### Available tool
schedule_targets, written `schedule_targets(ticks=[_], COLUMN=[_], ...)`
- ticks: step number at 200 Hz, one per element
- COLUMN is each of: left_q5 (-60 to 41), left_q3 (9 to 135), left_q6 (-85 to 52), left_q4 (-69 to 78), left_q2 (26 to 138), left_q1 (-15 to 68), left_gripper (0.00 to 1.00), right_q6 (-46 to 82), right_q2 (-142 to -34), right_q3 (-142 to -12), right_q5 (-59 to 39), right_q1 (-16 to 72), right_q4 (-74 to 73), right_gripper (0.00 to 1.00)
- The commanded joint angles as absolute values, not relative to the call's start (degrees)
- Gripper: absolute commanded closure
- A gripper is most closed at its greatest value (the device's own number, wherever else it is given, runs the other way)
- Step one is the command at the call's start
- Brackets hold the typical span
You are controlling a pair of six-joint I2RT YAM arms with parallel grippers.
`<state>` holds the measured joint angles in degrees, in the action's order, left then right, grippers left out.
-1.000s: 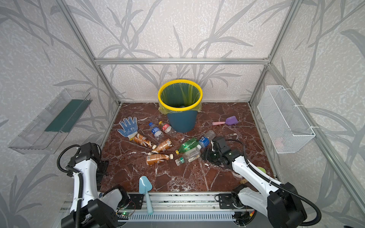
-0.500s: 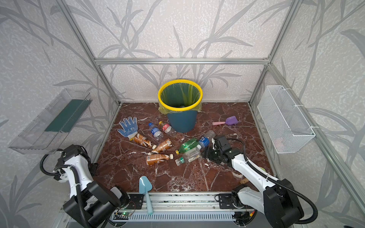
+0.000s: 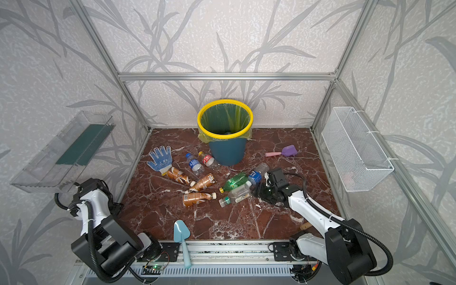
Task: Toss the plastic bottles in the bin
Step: 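Lower the left gripper onto the clear bottle lying along the rail, then close the left gripper on the clear bottle and lift it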
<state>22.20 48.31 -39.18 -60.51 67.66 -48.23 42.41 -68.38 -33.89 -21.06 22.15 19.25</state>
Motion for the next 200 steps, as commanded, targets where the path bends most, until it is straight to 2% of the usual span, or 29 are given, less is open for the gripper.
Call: schedule_targets(ticks=[1,27,79,126,200], left_q5=[27.4,28.0,20.1,20.6,23.1], left_q3=[49.2,48.8,40.6,38.5,39.8], left_q6=[-43.1,-46.1,-53.2,-48.9,-40.7], left_q4=[-64.6,-65.9,-59.4,-54.7,-52.0], left_q2=[67.2,69.0,65.7,59.4,63.1], left_q1=[-48.5,-48.6,-49.7,-49.7,-51.7], left_gripper=[0.0,0.0,0.0,0.0,0.0], right_q6=[40.9,39.8,38.5,37.5,38.9], right_q2=[-69.9,-71.7,-73.8,-74.7,-77.9], right_q3=[-35.1,-36.0,-37.2,-36.7,-36.8], right_q5=[-22.7,-24.0,-25.8,-26.3,-28.2], right_q1=[21.8,21.4,20.4,19.1,19.1], right_q4=[18.4,18.7,19.1,19.0,16.6], right_gripper=[0.34,0.34,0.34,0.34,0.34])
